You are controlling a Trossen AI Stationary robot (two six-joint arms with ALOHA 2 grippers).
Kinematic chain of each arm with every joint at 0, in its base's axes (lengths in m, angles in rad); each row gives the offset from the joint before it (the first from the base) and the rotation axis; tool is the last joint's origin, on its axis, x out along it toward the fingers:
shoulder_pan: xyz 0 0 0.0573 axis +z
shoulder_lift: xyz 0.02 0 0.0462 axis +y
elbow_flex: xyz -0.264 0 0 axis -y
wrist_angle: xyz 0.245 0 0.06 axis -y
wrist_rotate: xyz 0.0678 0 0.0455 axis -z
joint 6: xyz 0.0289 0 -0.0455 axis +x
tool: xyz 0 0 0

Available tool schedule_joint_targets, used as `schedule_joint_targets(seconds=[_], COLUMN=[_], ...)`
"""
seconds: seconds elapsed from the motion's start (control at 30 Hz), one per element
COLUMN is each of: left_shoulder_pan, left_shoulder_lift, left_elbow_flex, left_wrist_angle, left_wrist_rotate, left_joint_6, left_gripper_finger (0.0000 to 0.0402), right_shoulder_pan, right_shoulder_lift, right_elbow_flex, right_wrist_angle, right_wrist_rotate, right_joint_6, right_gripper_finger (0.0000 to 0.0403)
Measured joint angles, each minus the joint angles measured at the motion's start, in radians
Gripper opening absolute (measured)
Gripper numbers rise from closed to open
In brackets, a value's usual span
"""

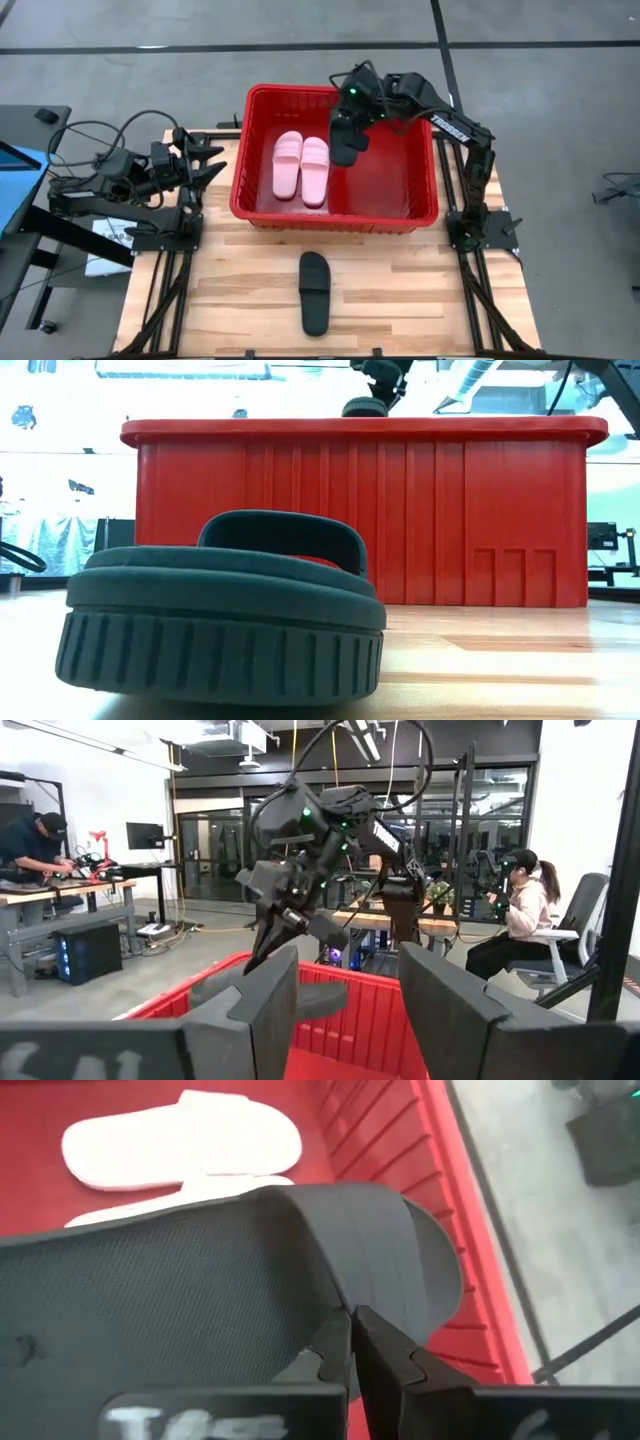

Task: Pick and place slides into bin
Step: Put the right black slide into the red bin

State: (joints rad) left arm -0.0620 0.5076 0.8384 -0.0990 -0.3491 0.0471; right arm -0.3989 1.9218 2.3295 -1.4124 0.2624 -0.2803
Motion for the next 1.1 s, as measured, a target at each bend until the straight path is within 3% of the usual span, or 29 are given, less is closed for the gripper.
schedule_joint_targets(seconds=[0.13, 0.27, 0.63, 0.87, 1.1], left_shoulder_pan=[0.000, 0.000, 0.000, 0.000, 0.000], left_shoulder_lift=[0.000, 0.000, 0.000, 0.000, 0.000], left_elbow_flex=[0.000, 0.000, 0.000, 0.000, 0.000], left_wrist_angle=[0.000, 0.000, 0.000, 0.000, 0.000], left_wrist_rotate=[-0.001, -0.001, -0.035, -0.036, -0.038], left_joint_6=[0.000, 0.000, 0.001, 0.000, 0.000], left_gripper_finger=[0.0165, 0.0165, 0.0165, 0.0165, 0.0165], right_shoulder_pan=[0.013, 0.018, 0.022, 0.043, 0.043], right_shoulder_lift=[-0.020, -0.099, -0.429, -0.401, -0.309], right_elbow_flex=[-0.005, -0.095, -0.612, -0.800, -0.849], right_wrist_angle=[0.013, 0.060, 0.413, 0.600, 0.653], right_wrist_rotate=[0.016, 0.033, 0.079, 0.077, 0.079], right_joint_6=[-0.004, -0.004, 0.037, 0.037, 0.024], right_gripper_finger=[0.0000, 0.0000, 0.0000, 0.0000, 0.0000])
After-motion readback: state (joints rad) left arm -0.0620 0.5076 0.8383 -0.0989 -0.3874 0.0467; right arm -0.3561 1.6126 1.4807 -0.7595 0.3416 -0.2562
